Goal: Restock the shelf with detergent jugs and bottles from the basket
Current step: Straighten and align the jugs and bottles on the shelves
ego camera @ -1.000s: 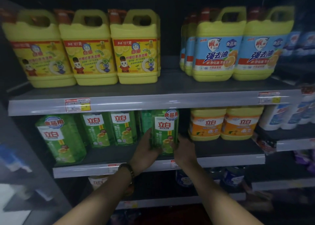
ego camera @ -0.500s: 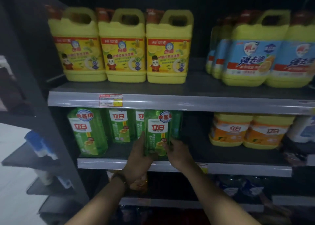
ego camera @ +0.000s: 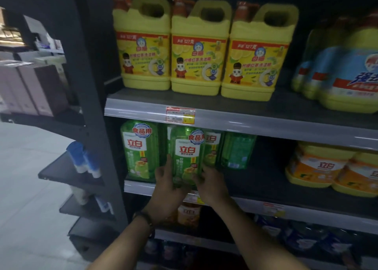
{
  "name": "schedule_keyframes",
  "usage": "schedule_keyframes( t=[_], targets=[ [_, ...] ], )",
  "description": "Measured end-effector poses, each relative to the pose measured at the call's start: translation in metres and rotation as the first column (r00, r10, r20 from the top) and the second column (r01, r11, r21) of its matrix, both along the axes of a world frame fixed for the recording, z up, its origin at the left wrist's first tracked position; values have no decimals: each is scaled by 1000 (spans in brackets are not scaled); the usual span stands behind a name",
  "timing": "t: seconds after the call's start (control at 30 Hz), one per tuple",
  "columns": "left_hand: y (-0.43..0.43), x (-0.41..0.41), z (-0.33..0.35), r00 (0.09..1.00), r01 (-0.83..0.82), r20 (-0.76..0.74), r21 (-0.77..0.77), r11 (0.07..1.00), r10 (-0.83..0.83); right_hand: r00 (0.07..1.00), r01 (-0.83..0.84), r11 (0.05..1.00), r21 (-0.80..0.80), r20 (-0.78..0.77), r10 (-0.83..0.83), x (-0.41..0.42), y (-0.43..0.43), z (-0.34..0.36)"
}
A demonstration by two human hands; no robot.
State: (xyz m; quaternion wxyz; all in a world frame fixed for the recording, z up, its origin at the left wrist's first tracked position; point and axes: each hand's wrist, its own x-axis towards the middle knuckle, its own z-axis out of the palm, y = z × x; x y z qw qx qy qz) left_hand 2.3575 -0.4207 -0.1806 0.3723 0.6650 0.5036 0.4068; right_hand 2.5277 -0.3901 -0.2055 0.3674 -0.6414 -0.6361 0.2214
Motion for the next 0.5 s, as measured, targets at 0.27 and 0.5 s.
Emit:
schedule_keyframes(
  t=[0.27, 0.5],
  targets=[
    [3, -13, -13, 999, -37, -1, 40, 999, 37, 998, 59, 998, 26, 20, -59, -29, 11, -4],
    [6, -13, -21, 995, -73, -57, 79, 994, 78, 994, 61, 998, 21, 91, -63, -41, 14, -2]
  ],
)
